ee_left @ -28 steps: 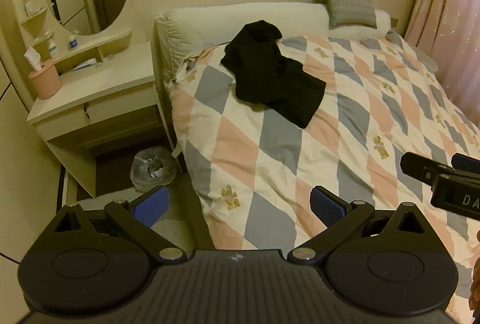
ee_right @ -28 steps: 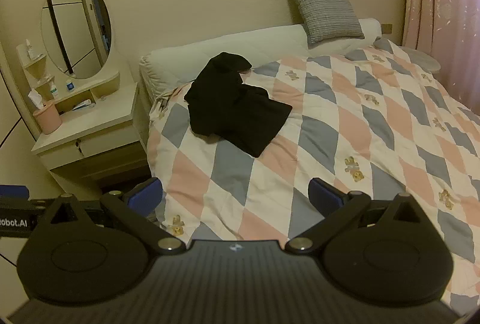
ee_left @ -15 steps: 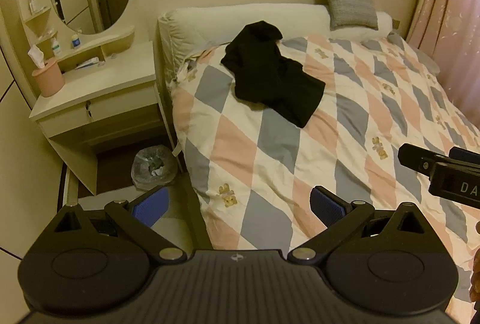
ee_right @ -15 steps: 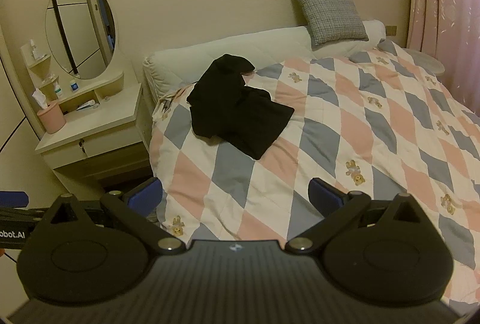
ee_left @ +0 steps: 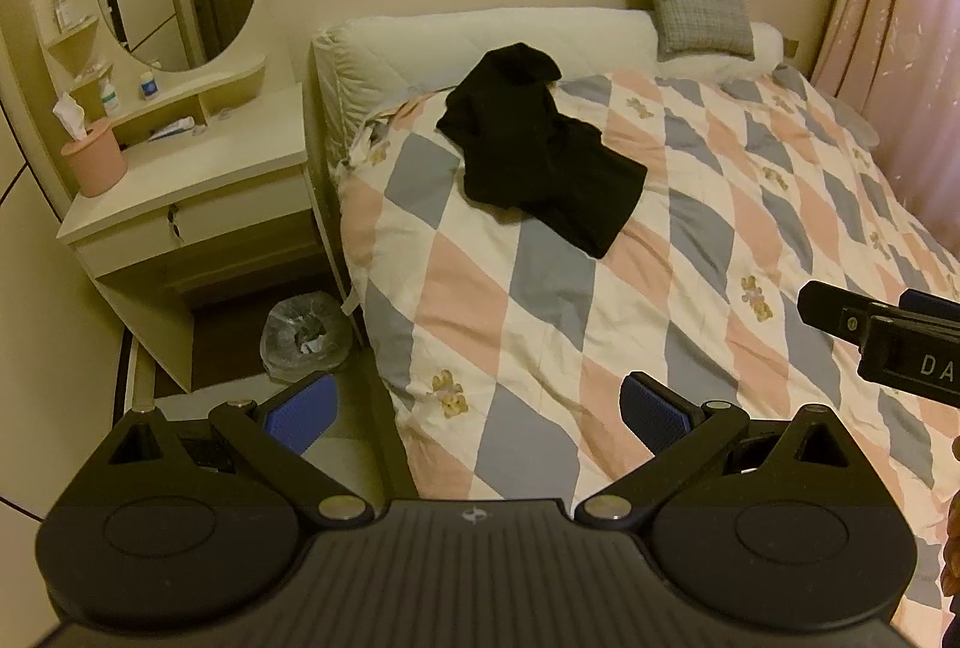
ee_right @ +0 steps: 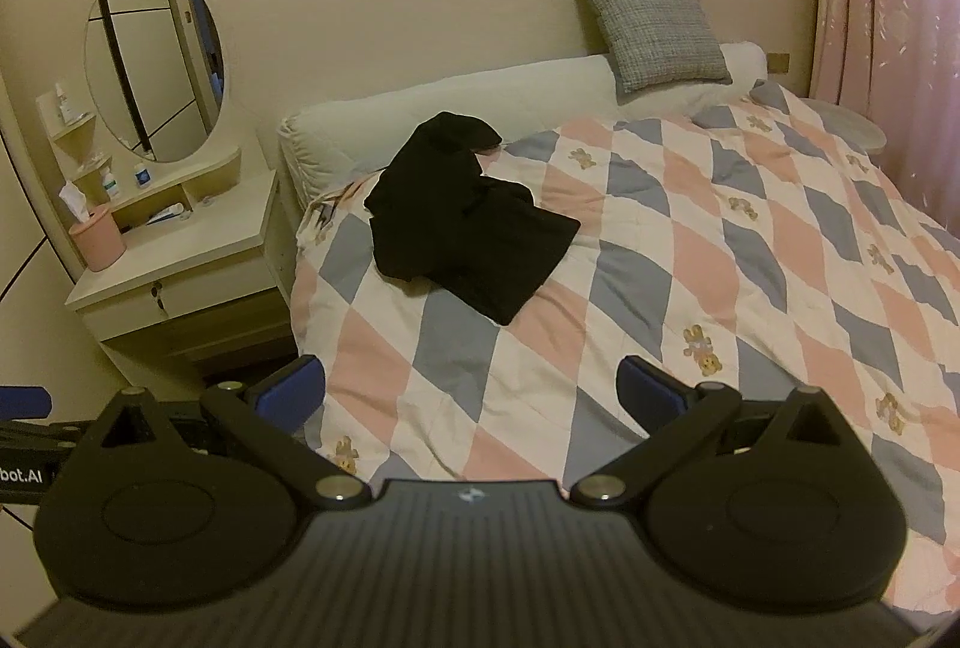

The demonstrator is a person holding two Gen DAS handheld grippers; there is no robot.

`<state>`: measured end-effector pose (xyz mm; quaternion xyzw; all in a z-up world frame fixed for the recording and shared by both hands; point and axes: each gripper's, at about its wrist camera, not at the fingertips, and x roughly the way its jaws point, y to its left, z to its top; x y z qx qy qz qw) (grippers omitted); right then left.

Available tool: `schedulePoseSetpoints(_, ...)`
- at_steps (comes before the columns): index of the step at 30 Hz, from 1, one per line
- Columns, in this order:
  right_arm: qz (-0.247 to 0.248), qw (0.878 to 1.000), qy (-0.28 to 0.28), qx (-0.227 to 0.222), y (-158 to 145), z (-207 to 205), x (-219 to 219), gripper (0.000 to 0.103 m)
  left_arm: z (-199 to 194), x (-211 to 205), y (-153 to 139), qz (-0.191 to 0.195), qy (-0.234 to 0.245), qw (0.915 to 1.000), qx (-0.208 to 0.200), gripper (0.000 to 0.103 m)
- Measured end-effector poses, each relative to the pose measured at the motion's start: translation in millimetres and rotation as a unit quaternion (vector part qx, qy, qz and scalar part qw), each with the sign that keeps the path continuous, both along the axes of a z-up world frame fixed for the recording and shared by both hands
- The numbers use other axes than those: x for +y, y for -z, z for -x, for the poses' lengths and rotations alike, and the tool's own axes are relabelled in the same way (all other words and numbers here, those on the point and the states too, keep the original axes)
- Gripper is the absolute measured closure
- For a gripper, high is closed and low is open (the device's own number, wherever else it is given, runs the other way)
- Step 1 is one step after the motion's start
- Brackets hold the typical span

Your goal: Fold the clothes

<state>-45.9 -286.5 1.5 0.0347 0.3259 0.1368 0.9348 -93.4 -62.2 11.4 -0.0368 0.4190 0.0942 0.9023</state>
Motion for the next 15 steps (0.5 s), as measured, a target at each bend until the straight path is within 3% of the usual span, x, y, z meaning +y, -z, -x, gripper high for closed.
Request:
schedulePoseSetpoints(9, 0.002, 1.000, 0.008, 0.015, 13.7, -19.6, 2.9, 0.000, -21.6, 6.0, 14.4, -0.005, 0.017, 0.9997, 0.015, 0.000)
schedulePoseSetpoints(15, 0.006, 0.999, 0.032, 0.032, 31.1, -43.7, 1.0, 0.000, -59.7, 23.5, 32.3, 0.028, 0.037, 0.9986, 0.025, 0.000)
